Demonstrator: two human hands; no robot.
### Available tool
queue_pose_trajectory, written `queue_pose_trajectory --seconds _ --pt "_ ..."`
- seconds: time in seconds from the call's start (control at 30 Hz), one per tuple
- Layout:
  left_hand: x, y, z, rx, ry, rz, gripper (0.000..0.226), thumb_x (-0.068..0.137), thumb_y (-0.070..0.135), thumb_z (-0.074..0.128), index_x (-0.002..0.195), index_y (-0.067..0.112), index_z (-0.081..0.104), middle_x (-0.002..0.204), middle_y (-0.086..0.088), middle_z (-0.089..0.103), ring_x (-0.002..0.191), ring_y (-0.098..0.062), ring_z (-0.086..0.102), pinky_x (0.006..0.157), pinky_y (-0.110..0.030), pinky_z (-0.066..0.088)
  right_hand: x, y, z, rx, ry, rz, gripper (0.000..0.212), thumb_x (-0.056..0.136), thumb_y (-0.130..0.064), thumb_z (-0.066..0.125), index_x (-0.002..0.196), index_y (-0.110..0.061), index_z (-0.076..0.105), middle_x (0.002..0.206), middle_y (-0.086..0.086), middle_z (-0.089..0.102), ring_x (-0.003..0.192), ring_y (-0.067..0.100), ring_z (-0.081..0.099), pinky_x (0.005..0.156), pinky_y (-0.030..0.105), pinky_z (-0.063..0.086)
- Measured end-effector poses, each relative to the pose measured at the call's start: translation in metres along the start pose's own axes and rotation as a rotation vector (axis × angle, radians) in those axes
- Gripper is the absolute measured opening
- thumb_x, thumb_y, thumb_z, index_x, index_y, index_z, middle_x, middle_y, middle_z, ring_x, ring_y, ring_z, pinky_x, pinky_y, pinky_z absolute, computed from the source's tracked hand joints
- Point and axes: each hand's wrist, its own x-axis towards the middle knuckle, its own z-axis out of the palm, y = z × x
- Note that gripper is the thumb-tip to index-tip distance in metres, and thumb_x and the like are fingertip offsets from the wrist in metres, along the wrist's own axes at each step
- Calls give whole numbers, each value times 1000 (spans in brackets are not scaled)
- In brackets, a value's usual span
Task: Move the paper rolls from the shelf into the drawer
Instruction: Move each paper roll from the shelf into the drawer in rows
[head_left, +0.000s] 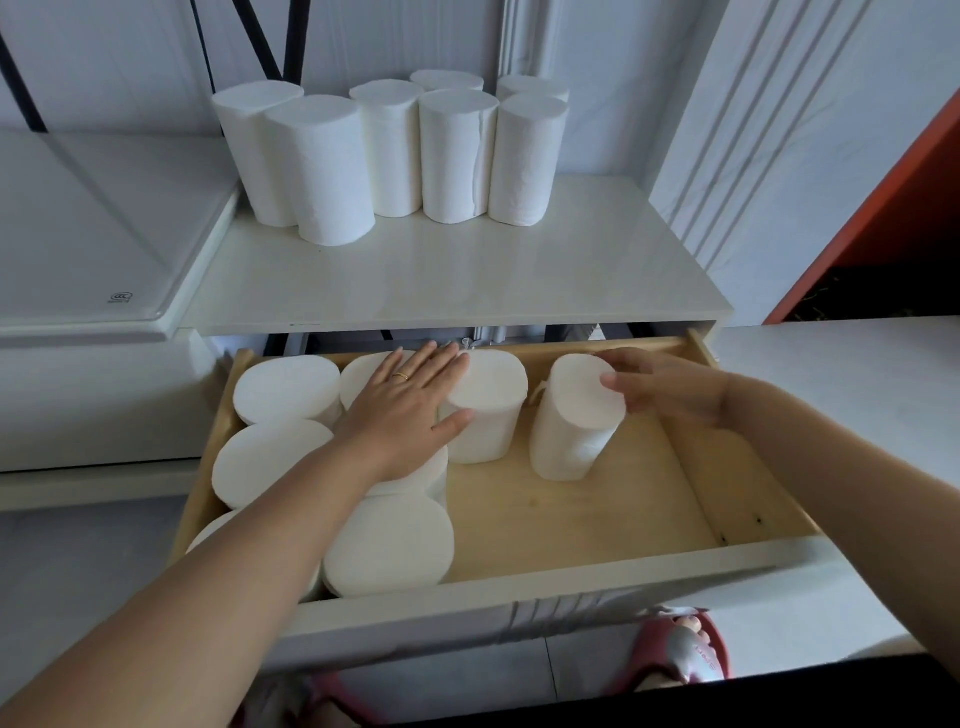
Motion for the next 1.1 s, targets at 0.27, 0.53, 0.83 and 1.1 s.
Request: queue_pose_trajectory --seconds 0.27,0.53,0.83,1.1 --pt "-2 1 -3 -5 -19 -6 65 95 57 14 149 28 -8 157 12 -12 142 -5 -16 114 -29 -15 11 -19 22 -418 104 30 48 88 -47 62 125 -18 51 118 3 62 106 21 61 93 36 51" --pt "-1 0 0 1 -13 -2 67 93 58 13 149 28 -8 157 12 -12 142 -5 -15 114 -29 -15 -24 -13 54 -290 -27 269 59 86 -63 51 124 -18 49 103 18 70 81 30 74 73 39 62" --pt "-3 0 0 -34 -29 -16 67 90 60 2 149 29 -8 157 12 -13 142 -5 -18 115 -32 -13 -23 -14 109 59 -26 309 51 95 -57 40 116 -12 49 79 15 67 62 21 69 62 29 61" --pt "-2 1 1 -38 -25 -18 69 89 61 0 150 29 -5 157 12 -10 142 -5 -16 115 -31 -12 -9 -12 121 122 -10 262 48 90 -63 45 97 -17 57 88 21 72 70 25 72 70 31 62"
